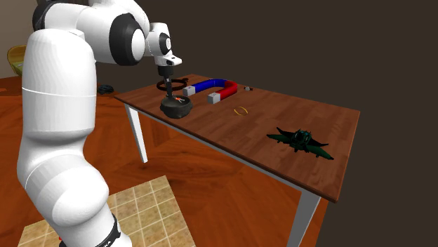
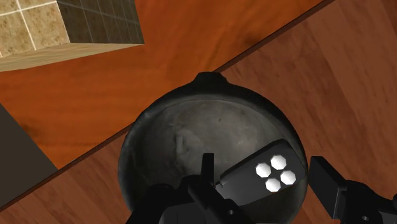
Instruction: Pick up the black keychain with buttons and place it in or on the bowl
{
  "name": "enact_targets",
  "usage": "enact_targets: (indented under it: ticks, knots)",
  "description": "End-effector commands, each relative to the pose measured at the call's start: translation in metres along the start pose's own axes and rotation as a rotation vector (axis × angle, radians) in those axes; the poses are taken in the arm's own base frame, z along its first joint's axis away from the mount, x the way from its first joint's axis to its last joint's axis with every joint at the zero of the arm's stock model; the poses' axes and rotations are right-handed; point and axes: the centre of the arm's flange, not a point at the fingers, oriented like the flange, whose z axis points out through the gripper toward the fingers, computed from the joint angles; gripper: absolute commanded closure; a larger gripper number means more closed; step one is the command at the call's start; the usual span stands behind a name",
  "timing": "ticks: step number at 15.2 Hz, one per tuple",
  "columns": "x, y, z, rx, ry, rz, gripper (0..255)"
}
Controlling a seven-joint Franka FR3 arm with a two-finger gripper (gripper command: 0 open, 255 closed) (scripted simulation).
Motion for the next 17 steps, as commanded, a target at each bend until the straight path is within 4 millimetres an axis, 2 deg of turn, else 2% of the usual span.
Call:
enact_targets:
  ticks: [1,2,7,11,17]
  knots:
    - [0.0,0.0,0.0,0.0,0.0,0.0,255]
    - [0.0,0.0,0.0,0.0,0.0,0.0,0]
    - [0.0,0.0,0.0,0.0,0.0,0.0,0]
    - [0.0,0.0,-0.05,0.0,0.0,0.0,0]
    - [0.0,0.0,-0.05,0.0,0.0,0.0,0]
